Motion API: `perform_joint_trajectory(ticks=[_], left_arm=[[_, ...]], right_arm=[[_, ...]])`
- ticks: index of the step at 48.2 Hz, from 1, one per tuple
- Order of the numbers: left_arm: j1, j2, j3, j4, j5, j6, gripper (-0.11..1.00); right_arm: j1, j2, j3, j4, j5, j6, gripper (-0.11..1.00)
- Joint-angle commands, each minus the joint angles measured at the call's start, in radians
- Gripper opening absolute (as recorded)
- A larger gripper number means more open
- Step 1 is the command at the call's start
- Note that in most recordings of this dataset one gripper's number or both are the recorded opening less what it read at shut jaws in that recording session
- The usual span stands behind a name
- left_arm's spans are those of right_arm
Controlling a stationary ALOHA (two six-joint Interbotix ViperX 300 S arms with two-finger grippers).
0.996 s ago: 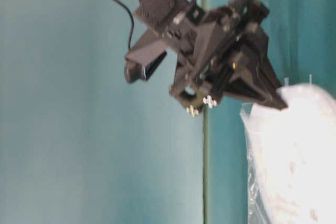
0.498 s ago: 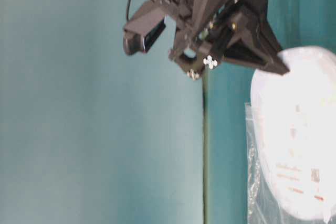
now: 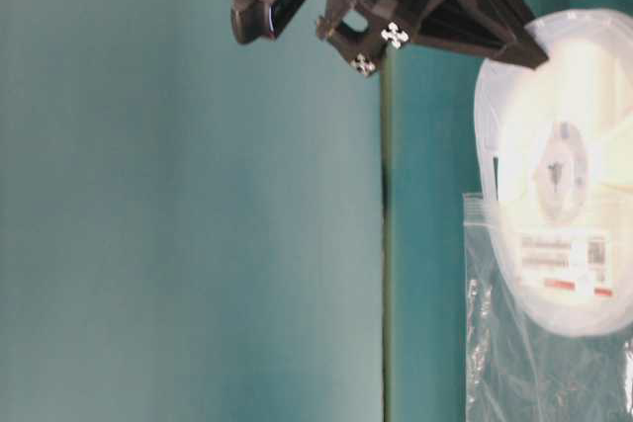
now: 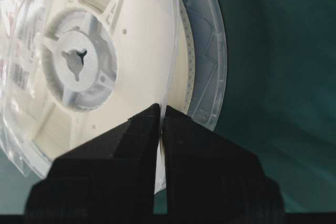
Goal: Take out the reel from the clear zip bag.
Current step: 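Pull the white reel rightward out of the bag while left holds bag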
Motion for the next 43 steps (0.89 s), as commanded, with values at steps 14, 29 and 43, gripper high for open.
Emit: perform_joint_trajectory(ticks=[14,29,43], left_arm=[[-0.002,-0.002,-0.003,0.002,-0.002,0.003,0.00],[-0.002,-0.003,-0.005,0.003,-0.002,0.003,0.00],[-0.002,-0.003,-0.005,0.005,-0.002,0.003,0.00]], right_arm=[[0.002,-0.077,0.071,0.002,0.006,0.008,0.04],[-0.003,-0.133,0.138,0.002,0.005,0.035,0.04],[-0.011,-0.192,0.195,0.002,0.009,0.037,0.04]])
